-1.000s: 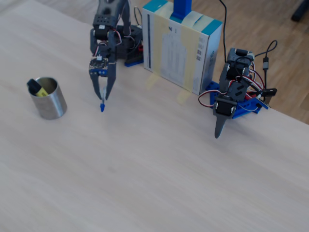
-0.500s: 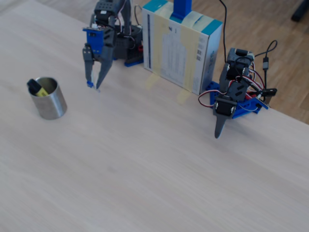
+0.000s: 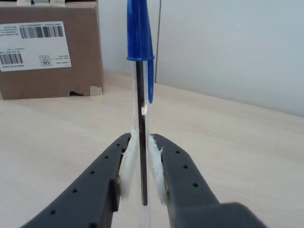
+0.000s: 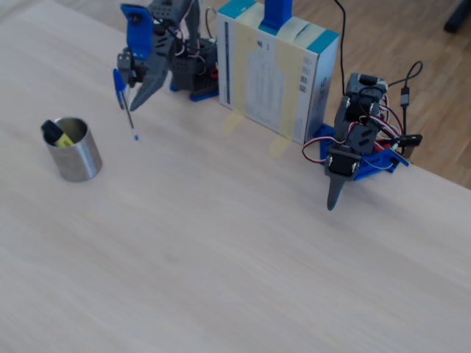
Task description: Grab the blue pen and put it in the silver cup.
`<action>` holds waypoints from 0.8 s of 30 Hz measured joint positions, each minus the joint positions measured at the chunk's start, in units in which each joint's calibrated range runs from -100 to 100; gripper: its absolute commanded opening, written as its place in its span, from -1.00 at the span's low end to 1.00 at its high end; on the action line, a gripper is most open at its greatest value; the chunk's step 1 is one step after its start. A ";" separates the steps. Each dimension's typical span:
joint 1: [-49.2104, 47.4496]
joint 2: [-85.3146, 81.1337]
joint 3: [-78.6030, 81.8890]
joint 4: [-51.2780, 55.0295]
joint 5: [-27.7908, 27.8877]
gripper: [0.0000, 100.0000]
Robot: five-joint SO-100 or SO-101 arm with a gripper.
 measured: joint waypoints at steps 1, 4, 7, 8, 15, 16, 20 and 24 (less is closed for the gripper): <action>0.08 0.00 1.08 -2.44 -0.26 -0.96; 0.25 -0.08 3.97 -8.24 -2.15 -0.96; 1.84 -0.08 7.12 -13.03 -3.49 -0.96; 2.26 -0.08 8.03 -14.71 -3.84 -0.96; 6.94 -0.08 14.61 -23.20 -4.15 -0.96; 7.27 -0.08 14.97 -23.79 -4.15 -0.96; 9.87 -0.08 15.51 -24.72 -4.15 -0.96; 10.54 -0.08 15.51 -24.80 -4.15 -0.96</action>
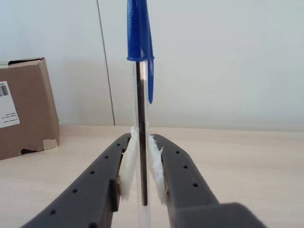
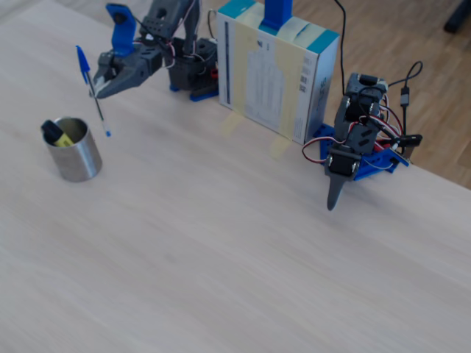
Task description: Grab the blue pen and put it in the silver cup.
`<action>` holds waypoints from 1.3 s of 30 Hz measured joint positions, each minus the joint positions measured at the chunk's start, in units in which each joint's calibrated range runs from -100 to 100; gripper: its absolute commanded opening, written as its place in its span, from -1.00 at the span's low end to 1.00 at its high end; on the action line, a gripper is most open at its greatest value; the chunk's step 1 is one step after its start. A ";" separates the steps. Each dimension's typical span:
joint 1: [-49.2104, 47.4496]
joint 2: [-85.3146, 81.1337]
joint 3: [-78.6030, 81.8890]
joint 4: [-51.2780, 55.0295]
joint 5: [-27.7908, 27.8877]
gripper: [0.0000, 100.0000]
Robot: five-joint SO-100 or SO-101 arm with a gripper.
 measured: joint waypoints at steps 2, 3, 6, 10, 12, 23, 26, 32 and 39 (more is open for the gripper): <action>1.34 0.00 0.00 0.00 0.00 -0.96; 1.67 0.00 0.00 0.00 0.00 -0.96; 2.51 0.00 0.00 0.00 0.00 -0.96; 4.68 0.00 0.00 0.00 -0.10 -0.96; 4.60 0.00 0.00 0.00 0.00 -0.96; 5.60 -2.25 0.00 -4.46 0.00 -0.96; 7.02 -3.83 0.00 -4.46 -0.10 -0.96; 7.61 -4.84 0.00 -4.46 0.00 -0.96; 10.03 -4.84 0.00 -4.46 0.00 -0.96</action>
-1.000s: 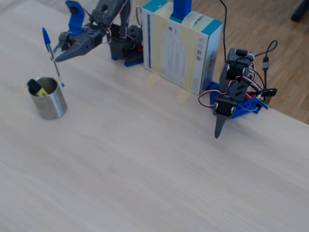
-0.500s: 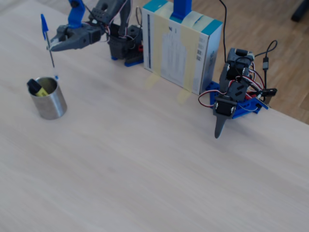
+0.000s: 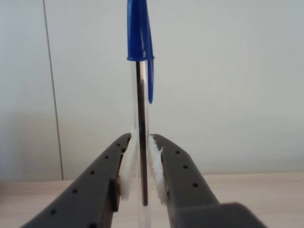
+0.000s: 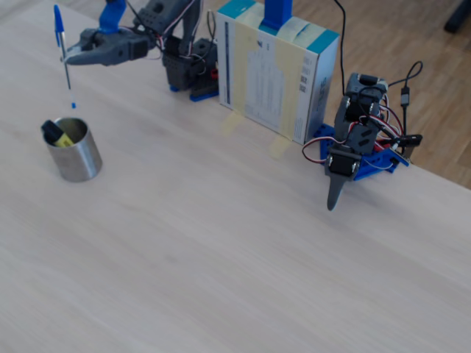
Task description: Grab the blue pen and put it in the silver cup.
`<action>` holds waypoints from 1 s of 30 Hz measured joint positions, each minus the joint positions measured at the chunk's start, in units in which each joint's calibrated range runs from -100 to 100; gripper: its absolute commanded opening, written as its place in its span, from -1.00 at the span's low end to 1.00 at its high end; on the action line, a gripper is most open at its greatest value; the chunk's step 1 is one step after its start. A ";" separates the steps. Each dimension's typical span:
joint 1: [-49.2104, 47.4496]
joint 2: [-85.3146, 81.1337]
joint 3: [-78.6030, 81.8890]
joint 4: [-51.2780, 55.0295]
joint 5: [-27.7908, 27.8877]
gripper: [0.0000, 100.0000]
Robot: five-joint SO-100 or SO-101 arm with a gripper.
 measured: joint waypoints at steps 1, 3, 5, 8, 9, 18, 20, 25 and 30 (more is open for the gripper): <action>0.42 0.00 0.00 0.00 0.00 -0.96; 0.84 0.00 0.00 0.00 0.00 -0.96; 1.17 0.00 0.00 0.00 0.00 -0.96; 2.01 0.00 0.00 0.00 0.00 -0.96; 2.26 0.00 0.00 0.00 0.00 -0.96; 6.02 0.00 2.16 -0.08 0.05 -0.96; 6.35 0.00 2.16 -0.08 0.05 -0.96; 5.77 2.33 2.16 -0.08 0.10 -0.96; 6.19 5.09 2.16 -0.08 0.10 -0.96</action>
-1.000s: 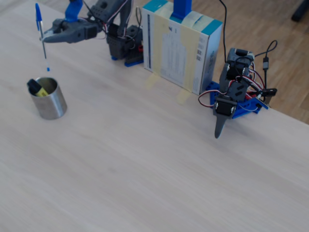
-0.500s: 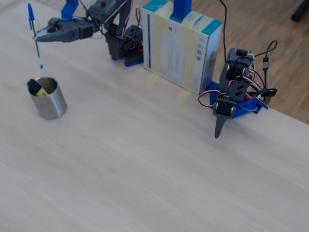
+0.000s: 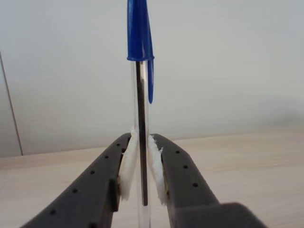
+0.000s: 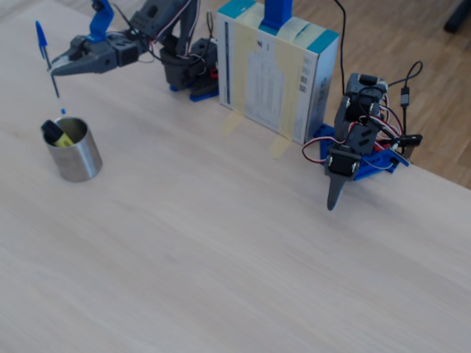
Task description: Grab the blue pen and put it in the silver cup.
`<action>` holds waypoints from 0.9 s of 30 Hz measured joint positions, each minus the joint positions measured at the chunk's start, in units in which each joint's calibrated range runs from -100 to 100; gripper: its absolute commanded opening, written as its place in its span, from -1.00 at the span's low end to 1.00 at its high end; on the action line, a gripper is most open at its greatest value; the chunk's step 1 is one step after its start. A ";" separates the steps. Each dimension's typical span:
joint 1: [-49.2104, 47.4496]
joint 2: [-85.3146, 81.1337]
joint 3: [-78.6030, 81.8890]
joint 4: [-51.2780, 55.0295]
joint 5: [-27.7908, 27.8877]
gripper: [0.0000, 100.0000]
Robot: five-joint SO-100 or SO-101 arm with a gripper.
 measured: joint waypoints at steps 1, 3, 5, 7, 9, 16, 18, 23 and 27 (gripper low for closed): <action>0.00 0.42 0.00 0.00 0.00 -0.96; 0.50 1.00 0.00 0.00 0.00 -0.96; 1.42 1.83 0.00 0.00 0.00 -0.96; 1.51 2.50 0.00 0.00 -0.10 -0.96; 1.00 3.33 0.00 0.00 -0.05 -0.96; 1.92 5.09 0.00 0.00 0.00 -0.96; 2.59 5.67 0.00 0.00 -0.05 -0.96; 2.09 6.59 0.00 0.00 1.69 -0.96; 2.42 6.67 0.00 0.00 2.15 -0.96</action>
